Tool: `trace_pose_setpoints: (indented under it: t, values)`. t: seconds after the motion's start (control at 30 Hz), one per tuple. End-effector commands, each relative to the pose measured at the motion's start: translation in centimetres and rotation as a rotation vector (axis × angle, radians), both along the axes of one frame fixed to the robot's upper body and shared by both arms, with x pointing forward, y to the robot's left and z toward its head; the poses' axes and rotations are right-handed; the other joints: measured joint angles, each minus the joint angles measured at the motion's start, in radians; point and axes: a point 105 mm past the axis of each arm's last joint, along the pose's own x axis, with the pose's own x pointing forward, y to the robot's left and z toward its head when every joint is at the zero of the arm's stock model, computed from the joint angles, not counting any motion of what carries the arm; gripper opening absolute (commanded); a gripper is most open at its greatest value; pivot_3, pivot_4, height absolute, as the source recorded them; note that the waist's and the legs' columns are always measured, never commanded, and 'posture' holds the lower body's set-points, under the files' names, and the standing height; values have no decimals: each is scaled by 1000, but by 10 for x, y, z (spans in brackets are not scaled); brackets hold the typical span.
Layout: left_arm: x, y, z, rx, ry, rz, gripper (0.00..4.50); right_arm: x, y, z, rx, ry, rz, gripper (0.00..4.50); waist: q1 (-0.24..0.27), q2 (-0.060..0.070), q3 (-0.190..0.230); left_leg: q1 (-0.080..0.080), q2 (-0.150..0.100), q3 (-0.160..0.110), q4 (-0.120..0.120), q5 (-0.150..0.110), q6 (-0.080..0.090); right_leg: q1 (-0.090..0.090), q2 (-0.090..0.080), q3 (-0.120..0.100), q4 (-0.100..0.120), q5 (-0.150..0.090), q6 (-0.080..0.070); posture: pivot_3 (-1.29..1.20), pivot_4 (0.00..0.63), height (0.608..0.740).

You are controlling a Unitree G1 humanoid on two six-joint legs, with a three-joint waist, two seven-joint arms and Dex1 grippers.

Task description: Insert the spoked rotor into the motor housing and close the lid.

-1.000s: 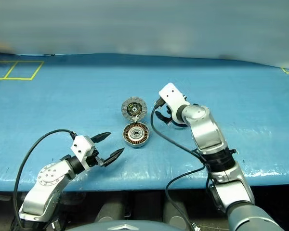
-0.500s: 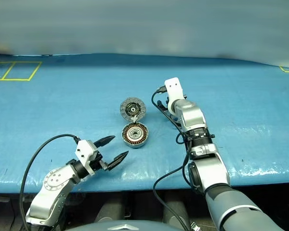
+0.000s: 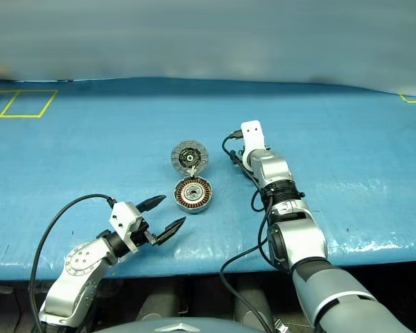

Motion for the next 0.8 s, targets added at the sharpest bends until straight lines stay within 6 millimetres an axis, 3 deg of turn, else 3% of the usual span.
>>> trace_pose_setpoints:
  t: [0.03, 0.4, 0.53, 0.8]
  values:
    - [0, 0, 3, -11, -17, 3, 4500, 6, 5, 12, 17, -37, 3, 4082, 0, 0, 0, 0, 0, 0, 0, 0, 0, 0, 0, 0, 0, 0, 0, 0, 150, 740]
    - [2, 3, 2, -8, -23, 22, 4500, 3, 15, 6, -17, -24, 41, 681, 0, 0, 0, 0, 0, 1, 0, 0, 0, 0, 0, 1, 0, 0, 0, 0, 150, 740]
    - [3, 4, 2, -6, -23, 23, 4500, 2, 18, 11, -16, -39, 56, 681, 0, 0, 0, 0, 0, 1, 0, 0, 0, 0, 0, 1, 0, 0, 0, 0, 150, 740]
    - [6, 4, 2, -4, -24, 18, 4500, -11, 27, 64, 16, -200, 139, 681, 3, 0, 0, 0, 1, 1, -1, 0, 0, -1, 0, 1, 0, 0, 0, 0, 150, 740]
